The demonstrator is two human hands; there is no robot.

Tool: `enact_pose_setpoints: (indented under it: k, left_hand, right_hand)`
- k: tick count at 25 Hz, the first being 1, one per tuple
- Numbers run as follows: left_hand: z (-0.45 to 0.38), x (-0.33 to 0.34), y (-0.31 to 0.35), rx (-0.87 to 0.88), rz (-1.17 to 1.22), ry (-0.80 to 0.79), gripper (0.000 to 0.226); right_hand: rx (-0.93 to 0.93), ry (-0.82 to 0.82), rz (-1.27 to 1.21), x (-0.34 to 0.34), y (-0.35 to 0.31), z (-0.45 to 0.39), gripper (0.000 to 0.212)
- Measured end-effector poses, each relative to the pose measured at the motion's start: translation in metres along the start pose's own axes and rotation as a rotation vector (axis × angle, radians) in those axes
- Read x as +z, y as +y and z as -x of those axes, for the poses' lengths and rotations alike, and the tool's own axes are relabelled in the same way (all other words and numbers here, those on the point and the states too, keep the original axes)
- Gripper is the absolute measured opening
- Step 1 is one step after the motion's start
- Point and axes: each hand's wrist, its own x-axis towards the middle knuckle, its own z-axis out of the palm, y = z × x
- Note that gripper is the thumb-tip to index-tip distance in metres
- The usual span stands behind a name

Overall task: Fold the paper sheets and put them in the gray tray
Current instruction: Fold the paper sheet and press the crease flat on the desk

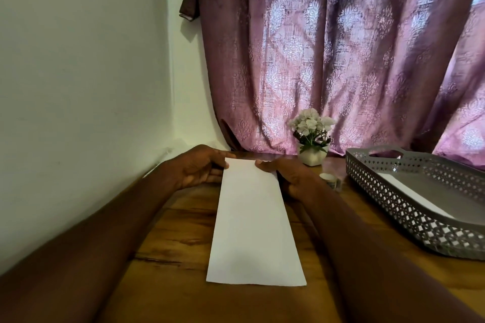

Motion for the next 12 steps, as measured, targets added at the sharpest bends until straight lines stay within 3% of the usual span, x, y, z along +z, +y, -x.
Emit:
enact_pose_setpoints:
  k: [3, 5, 9, 12]
  left_hand:
    - [-0.002, -0.008, 0.001, 0.018, 0.048, 0.054, 0.026]
    - [-0.006, -0.006, 0.0, 0.107, -0.012, 0.059, 0.036]
    - [-0.01, -0.005, -0.006, 0.178, -0.234, -0.097, 0.04]
    - [-0.007, -0.012, -0.005, 0.162, -0.279, -0.161, 0.03]
  right_hand:
    - [0.016, -0.018, -0.007, -0.004, 0.001, -0.002, 0.044]
    - [-0.004, -0.036, 0.014, -0.002, 0.0, -0.002, 0.046]
    - [-0.029, -0.139, 0.092, 0.008, 0.003, -0.003, 0.037]
    - [-0.011, -0.085, 0.139, 0.008, 0.003, -0.001, 0.027]
